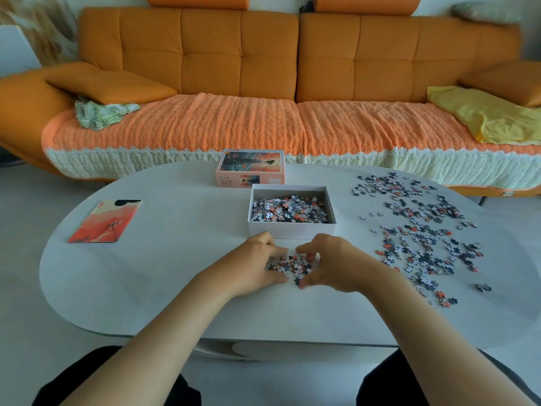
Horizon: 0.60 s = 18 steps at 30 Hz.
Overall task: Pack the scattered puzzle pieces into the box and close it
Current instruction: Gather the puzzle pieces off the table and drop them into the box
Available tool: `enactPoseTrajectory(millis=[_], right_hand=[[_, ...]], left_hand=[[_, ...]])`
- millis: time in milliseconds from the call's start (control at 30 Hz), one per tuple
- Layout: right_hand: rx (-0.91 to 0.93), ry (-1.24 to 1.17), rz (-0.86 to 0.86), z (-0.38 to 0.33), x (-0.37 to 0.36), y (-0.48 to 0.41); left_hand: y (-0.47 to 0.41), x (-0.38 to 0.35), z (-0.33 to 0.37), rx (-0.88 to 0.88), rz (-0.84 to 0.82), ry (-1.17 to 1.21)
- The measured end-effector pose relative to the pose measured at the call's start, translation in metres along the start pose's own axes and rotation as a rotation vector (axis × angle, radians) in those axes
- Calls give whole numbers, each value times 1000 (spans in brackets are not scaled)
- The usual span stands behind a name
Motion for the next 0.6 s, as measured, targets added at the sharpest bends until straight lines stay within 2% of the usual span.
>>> enactPoseTrajectory(millis=[600], right_hand=[[-46, -172, 114, 0, 2, -10]], left_hand=[[-3, 12, 12, -17, 126, 19]])
Point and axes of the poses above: each hand's wrist, its own y-axis away from the middle knuckle, its own x-axis out of the back of the hand, z = x × y, the point moved 9 cm from there along -y, towards the middle knuckle, and after that the axes turned 15 degrees about -y, right-handed, at the moved point
